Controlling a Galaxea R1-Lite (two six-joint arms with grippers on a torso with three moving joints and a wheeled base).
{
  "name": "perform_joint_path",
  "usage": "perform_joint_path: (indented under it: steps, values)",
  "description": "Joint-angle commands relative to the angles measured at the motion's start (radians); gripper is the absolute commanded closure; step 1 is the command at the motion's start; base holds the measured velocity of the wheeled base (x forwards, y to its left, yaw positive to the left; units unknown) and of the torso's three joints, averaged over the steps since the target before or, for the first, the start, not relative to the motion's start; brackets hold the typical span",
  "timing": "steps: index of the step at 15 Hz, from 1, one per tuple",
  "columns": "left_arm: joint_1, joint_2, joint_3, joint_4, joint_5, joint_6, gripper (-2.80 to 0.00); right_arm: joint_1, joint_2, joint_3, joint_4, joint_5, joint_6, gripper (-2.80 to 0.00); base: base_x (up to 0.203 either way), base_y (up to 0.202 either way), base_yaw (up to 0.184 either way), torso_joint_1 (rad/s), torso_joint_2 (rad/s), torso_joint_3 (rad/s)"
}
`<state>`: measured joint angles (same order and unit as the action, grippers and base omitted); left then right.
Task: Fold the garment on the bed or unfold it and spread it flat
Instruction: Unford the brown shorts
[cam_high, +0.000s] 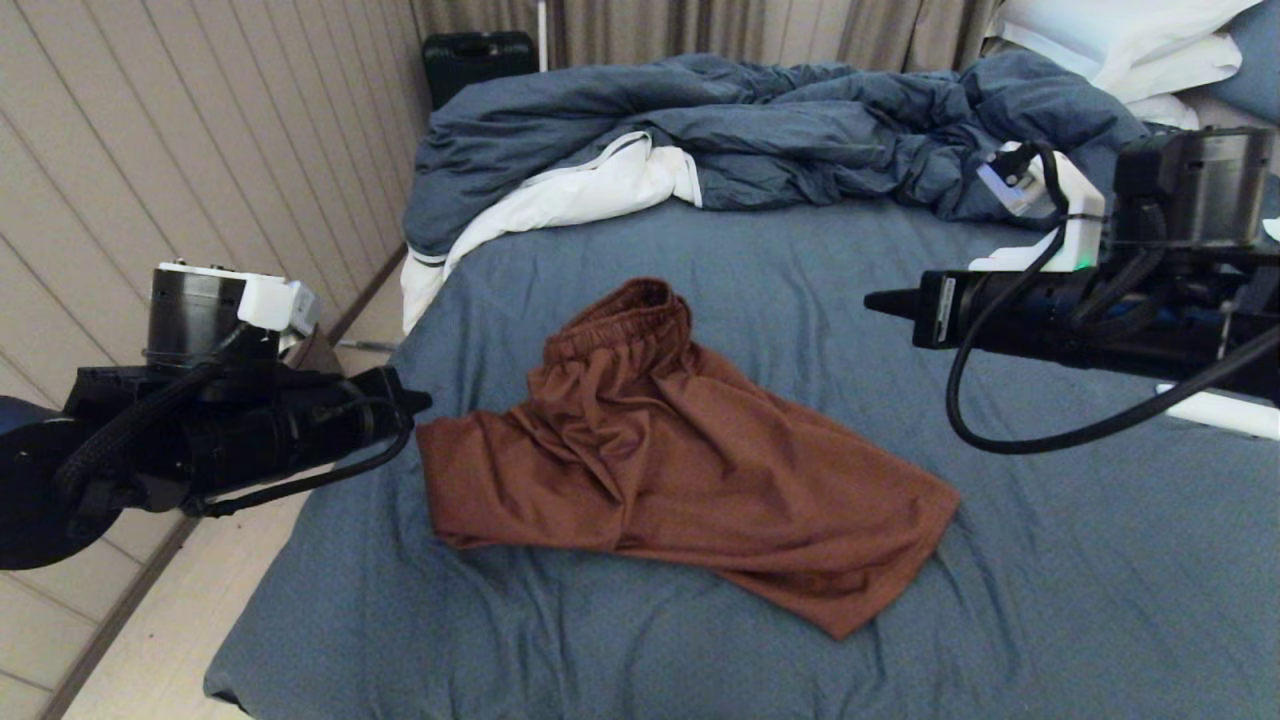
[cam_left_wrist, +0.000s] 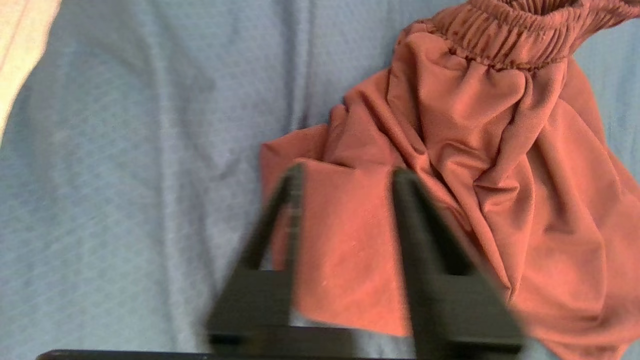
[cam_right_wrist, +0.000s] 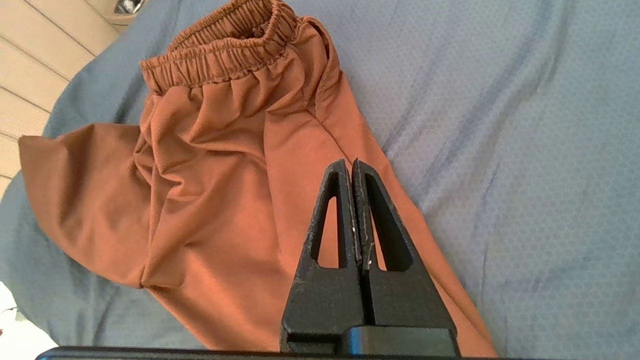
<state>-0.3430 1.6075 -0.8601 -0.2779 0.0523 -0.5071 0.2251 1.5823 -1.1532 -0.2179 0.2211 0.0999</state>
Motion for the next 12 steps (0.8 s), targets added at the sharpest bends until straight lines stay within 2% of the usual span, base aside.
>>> perform_joint_path:
  steps: [1,4,6,10,12]
  values:
    - [0.001,-0.003,0.019,-0.004,-0.007,-0.008,-2.8,0.002,0.006,0.006,-0.001,0.001,-0.01,0.0,0.0,0.0,0.0,0.0,0.0,0.0]
    - [-0.004,0.036,0.039,-0.005,-0.014,-0.008,-2.8,0.005,0.016,0.01,-0.003,0.001,-0.015,0.0,0.0,0.0,0.0,0.0,0.0,0.0]
    - [-0.034,0.09,0.058,-0.028,-0.039,-0.009,-2.8,0.005,0.019,0.01,-0.003,0.001,-0.017,0.0,0.0,0.0,0.0,0.0,0.0,0.0]
    - [-0.156,0.119,0.131,-0.099,-0.047,-0.015,-2.8,0.0,0.021,0.007,-0.004,0.0,-0.017,0.0,0.0,0.0,0.0,0.0,0.0,0.0]
    - [-0.204,0.042,0.174,-0.13,-0.022,-0.008,-2.8,0.0,0.02,0.0,-0.005,0.0,-0.017,0.0,0.0,0.0,0.0,0.0,0.0,0.0]
